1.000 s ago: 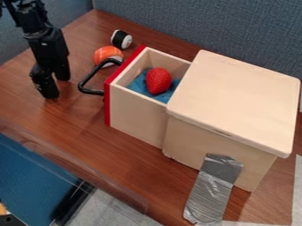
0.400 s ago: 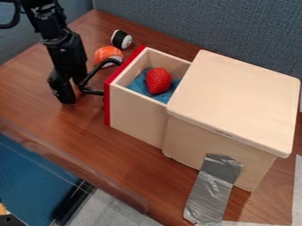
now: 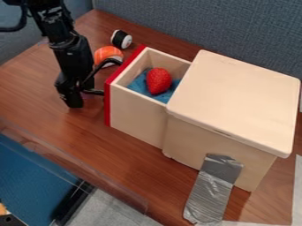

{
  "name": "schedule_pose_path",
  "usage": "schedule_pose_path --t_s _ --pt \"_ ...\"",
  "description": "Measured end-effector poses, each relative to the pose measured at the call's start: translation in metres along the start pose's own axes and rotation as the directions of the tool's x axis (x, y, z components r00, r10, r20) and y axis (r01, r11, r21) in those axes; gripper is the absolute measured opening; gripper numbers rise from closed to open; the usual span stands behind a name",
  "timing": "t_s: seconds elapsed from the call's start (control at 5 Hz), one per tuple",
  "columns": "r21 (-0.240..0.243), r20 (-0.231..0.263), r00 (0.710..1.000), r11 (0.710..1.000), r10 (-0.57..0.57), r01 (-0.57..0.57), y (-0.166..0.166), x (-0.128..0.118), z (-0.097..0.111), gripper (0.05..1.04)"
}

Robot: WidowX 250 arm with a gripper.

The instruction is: Close the drawer

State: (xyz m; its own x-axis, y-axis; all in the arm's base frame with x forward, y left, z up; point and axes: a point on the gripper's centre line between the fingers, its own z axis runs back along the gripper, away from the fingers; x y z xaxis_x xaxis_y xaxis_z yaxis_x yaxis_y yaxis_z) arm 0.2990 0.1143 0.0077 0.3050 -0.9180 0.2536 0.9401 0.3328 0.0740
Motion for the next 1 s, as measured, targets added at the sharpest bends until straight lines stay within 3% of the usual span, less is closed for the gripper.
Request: schedule_pose_path --t_s 1.0 --pt "-0.060 0.081 0.997 0.998 -0.018 0.023 -0.021 0.078 -0.005 1.001"
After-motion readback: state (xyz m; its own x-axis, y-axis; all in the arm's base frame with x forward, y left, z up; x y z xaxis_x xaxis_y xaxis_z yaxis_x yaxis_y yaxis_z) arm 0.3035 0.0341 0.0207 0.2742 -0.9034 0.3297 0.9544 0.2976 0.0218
